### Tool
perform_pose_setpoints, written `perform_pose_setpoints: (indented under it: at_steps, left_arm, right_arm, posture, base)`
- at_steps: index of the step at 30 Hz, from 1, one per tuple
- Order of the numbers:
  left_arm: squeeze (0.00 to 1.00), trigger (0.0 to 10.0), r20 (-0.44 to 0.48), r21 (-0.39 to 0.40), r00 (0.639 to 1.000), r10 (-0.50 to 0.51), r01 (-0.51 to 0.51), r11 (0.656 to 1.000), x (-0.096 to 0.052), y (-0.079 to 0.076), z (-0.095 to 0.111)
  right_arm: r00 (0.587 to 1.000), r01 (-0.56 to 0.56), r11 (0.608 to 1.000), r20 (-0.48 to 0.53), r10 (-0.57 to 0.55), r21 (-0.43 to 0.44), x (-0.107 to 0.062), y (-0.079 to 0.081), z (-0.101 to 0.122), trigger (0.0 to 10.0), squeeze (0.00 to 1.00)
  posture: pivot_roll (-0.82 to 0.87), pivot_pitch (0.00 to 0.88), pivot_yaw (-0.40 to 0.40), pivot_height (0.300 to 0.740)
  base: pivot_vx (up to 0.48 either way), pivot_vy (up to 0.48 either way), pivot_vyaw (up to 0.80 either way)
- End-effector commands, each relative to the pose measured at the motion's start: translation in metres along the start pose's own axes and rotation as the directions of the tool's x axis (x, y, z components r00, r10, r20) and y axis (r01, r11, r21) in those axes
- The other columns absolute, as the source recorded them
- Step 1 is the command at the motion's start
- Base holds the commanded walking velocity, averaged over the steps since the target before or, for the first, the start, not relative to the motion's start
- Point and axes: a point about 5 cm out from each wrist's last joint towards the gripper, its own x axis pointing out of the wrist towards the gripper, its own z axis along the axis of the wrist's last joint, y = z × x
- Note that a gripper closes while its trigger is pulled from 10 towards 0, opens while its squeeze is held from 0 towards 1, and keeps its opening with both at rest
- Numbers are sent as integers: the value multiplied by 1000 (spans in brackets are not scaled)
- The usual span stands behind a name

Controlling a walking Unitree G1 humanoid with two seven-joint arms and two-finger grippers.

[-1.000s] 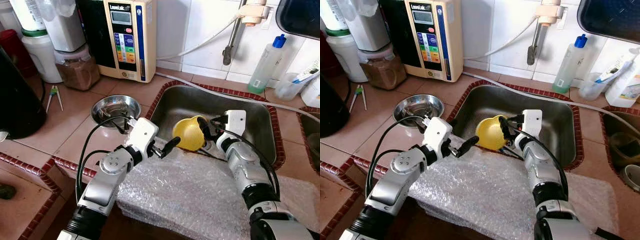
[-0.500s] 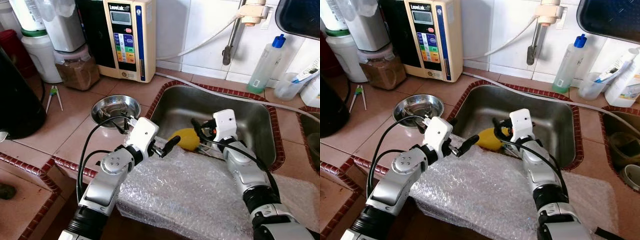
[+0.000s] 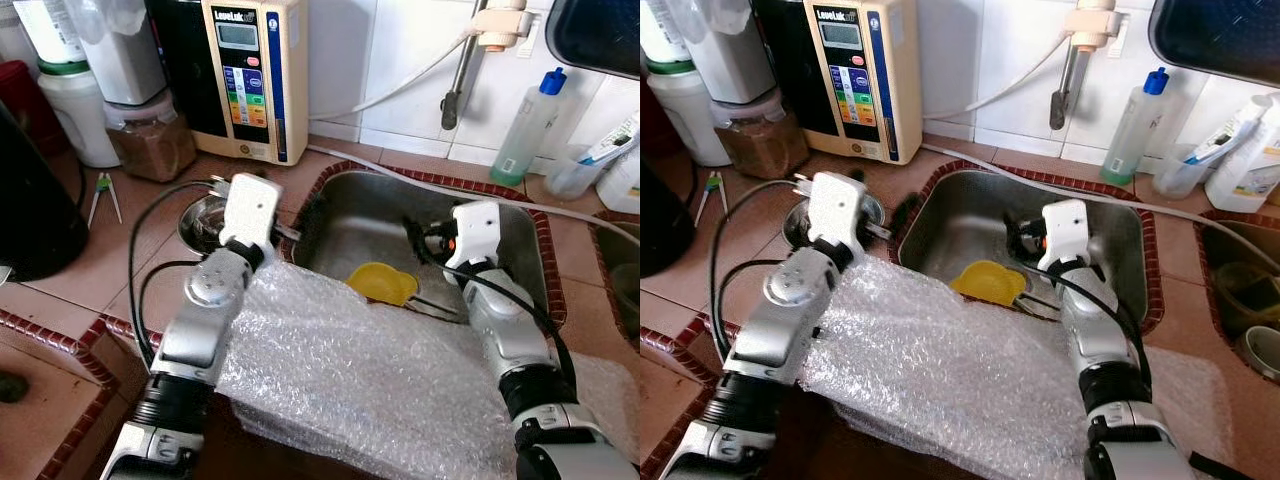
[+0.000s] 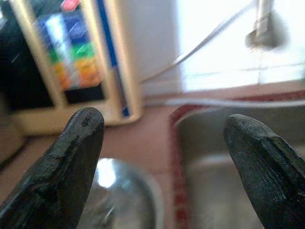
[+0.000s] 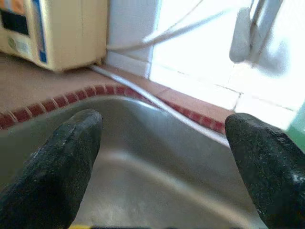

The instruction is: Kitchen organization

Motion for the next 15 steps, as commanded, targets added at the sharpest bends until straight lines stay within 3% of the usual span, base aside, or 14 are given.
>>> perform_pose_setpoints:
  at_steps: [1,4,5,6,7,8,15]
  left_arm:
    - [0,10000,-63,-11,995,79,-80,997,3,12,-7]
    - [0,10000,-114,-36,987,110,-114,993,4,16,-13]
    - [0,10000,-147,-50,981,126,-134,990,4,19,-16]
    - [0,10000,-177,-68,975,133,-147,987,6,22,-19]
    - [0,10000,-177,-68,975,133,-147,987,6,22,-19]
    - [0,10000,-188,-65,972,138,-152,986,10,24,-19]
    - [0,10000,-257,-89,954,154,-182,979,27,36,-20]
  right_arm:
    - [997,-66,998,50,66,10,7,8,17,10000,1000]
    - [989,-135,991,59,135,-1,7,17,22,10000,984]
    - [981,-185,983,61,186,-20,6,23,25,10000,729]
    - [961,-266,963,68,269,-49,3,34,29,10000,67]
    - [961,-266,963,68,269,-49,3,34,29,10000,67]
    - [942,-324,944,66,329,-66,1,41,31,10000,0]
    - [871,-482,870,50,489,-105,-15,63,36,10000,0]
  posture:
    - [-51,0,39,740]
    - [-50,0,40,740]
    - [-51,0,42,740]
    - [-51,0,42,740]
    - [-51,0,42,740]
    - [-54,0,43,740]
    - [-70,0,46,740]
  base:
    - [0,0,0]
    - [0,0,0]
    - [0,0,0]
    - [0,0,0]
    - [0,0,0]
    - [0,0,0]
    - [0,0,0]
